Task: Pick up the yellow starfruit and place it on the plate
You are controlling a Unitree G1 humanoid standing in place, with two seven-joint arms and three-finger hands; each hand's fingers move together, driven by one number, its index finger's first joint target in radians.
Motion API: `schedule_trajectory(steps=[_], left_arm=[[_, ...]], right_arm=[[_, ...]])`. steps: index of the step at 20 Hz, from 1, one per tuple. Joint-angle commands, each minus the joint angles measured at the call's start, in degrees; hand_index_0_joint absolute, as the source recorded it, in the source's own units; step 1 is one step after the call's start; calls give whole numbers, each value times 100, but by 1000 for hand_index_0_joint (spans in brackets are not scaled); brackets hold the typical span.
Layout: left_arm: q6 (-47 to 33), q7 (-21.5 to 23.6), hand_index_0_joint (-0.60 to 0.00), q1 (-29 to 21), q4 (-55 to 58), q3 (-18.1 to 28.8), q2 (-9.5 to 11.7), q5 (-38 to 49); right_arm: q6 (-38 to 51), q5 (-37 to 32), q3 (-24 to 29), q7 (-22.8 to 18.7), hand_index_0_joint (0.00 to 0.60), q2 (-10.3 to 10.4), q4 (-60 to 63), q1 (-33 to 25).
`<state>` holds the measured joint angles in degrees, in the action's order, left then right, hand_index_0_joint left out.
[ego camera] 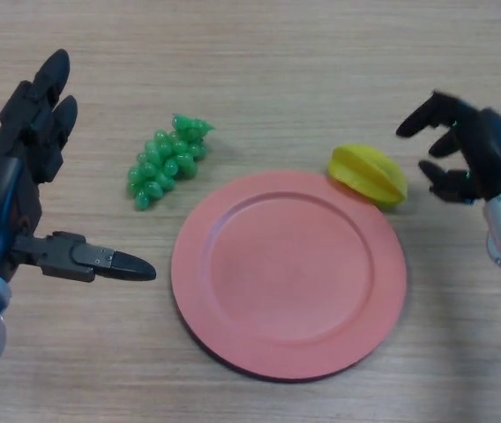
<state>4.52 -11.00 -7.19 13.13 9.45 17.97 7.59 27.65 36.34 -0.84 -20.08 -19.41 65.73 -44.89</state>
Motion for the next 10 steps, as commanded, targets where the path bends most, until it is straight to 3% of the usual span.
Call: schedule_trajectory(steps=[1,3,6,9,10], left_arm=[[-733,84,0,-248,462,351,216,118],[-706,71,0,-223,532,334,194,172],[-679,40,0,-205,531,338,186,220],[-710,49,0,-204,513,357,194,206],[-732,60,0,-207,504,366,197,193]], right_arm=[[314,-948,462,154,600,-153,-896,-224],[-183,-1910,653,789,600,114,-1855,101],[-999,-2447,469,1198,600,220,-3031,487],[-1469,-2855,416,1478,201,324,-3920,822],[-1717,-3084,379,1652,101,382,-4426,1020]])
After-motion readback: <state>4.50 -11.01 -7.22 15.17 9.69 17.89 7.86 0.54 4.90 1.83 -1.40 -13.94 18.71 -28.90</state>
